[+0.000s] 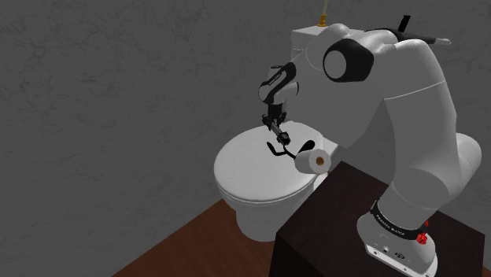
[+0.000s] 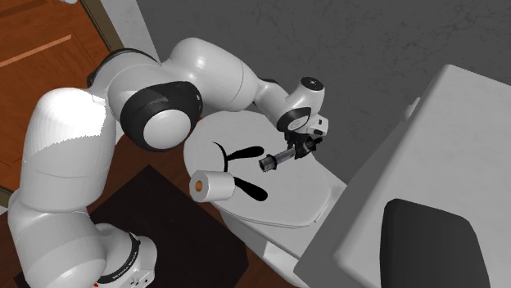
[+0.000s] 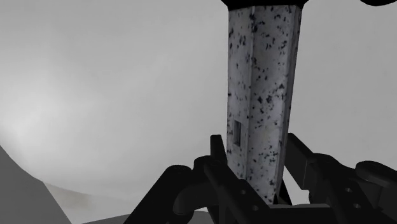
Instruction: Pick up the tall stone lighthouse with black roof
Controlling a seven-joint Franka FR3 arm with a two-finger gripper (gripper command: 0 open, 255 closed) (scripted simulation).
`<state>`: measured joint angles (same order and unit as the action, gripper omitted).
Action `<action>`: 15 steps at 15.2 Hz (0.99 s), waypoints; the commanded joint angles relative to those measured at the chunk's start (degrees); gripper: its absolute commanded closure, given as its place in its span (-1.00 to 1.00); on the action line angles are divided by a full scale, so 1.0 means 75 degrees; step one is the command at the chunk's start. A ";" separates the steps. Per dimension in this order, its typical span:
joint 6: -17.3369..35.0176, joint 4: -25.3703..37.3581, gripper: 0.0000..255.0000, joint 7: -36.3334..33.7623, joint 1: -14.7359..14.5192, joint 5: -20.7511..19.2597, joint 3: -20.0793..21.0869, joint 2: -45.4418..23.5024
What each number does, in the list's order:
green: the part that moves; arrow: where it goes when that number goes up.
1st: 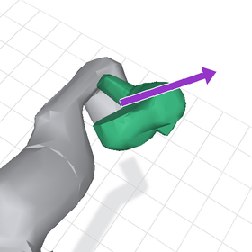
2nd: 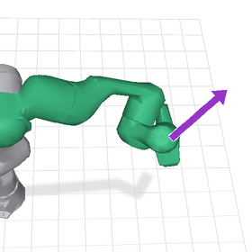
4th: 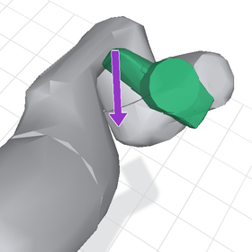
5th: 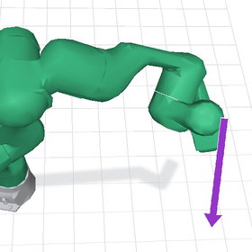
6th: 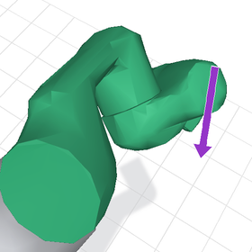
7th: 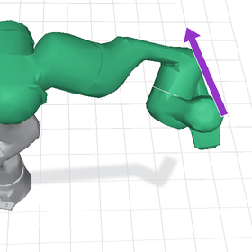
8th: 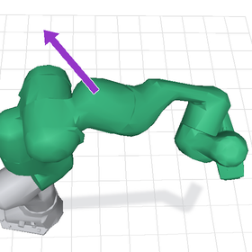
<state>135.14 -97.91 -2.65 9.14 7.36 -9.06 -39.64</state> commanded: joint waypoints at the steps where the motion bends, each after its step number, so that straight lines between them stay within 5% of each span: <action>1: -0.0060 -0.0006 1.00 -0.0003 -0.0006 -0.0012 -0.0009 0.0064; 15: -0.1031 0.0028 1.00 -0.0096 -0.0098 -0.0185 -0.0140 0.1007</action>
<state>127.89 -97.64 -3.34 8.46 6.08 -10.04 -32.64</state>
